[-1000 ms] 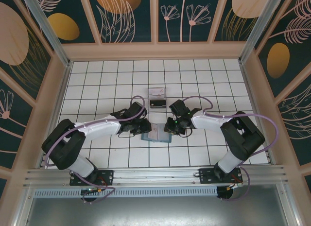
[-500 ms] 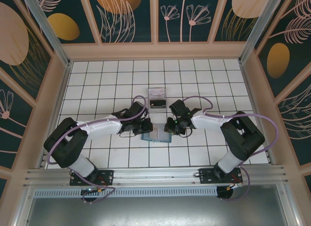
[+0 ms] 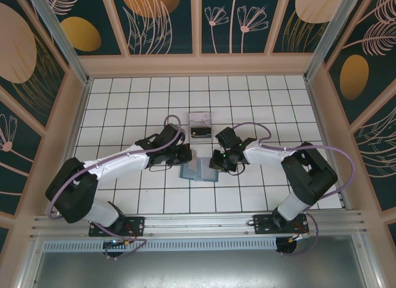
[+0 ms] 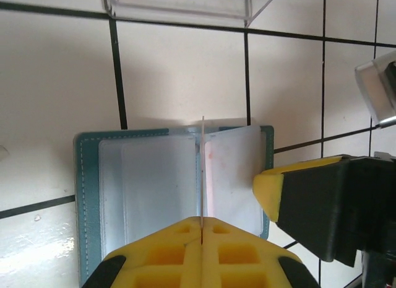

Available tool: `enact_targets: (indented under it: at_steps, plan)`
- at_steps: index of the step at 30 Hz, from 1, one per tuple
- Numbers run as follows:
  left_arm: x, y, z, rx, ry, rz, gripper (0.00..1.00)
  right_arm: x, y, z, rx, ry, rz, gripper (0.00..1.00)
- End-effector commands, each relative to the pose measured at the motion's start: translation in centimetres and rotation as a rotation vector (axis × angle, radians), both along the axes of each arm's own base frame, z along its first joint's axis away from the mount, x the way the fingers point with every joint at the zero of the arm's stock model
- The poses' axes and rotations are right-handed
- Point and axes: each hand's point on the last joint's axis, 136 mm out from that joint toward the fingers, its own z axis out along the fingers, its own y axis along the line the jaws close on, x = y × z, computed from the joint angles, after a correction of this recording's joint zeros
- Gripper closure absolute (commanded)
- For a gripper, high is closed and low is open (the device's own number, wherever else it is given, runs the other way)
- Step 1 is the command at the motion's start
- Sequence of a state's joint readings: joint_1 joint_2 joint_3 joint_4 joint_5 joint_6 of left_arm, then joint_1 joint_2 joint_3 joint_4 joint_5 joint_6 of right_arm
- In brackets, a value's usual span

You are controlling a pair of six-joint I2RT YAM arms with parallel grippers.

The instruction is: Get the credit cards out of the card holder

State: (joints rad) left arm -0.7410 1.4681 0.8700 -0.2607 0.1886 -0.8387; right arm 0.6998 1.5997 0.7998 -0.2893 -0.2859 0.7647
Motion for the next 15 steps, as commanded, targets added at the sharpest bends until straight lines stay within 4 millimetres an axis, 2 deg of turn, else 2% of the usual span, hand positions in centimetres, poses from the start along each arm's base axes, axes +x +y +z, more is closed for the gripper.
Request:
enact_targets:
  at_steps: [1, 4, 9, 15]
  plan:
    - [0.9, 0.9, 1.6, 0.058, -0.057, -0.004, 0.96, -0.5, -1.5, -0.4, -0.081, 0.005, -0.004, 0.79]
    - [1.8, 1.3, 2.2, 0.107, -0.101, -0.007, 0.97, -0.5, -1.5, -0.3, -0.08, 0.003, -0.002, 0.79]
    - [4.7, 0.9, 5.2, 0.182, -0.222, -0.027, 0.98, -0.3, -1.5, 0.0, -0.077, -0.005, -0.004, 0.79]
    - [7.0, 0.3, 8.2, 0.367, -0.464, -0.316, 1.0, -0.1, -1.3, 0.3, -0.076, -0.014, 0.006, 0.79]
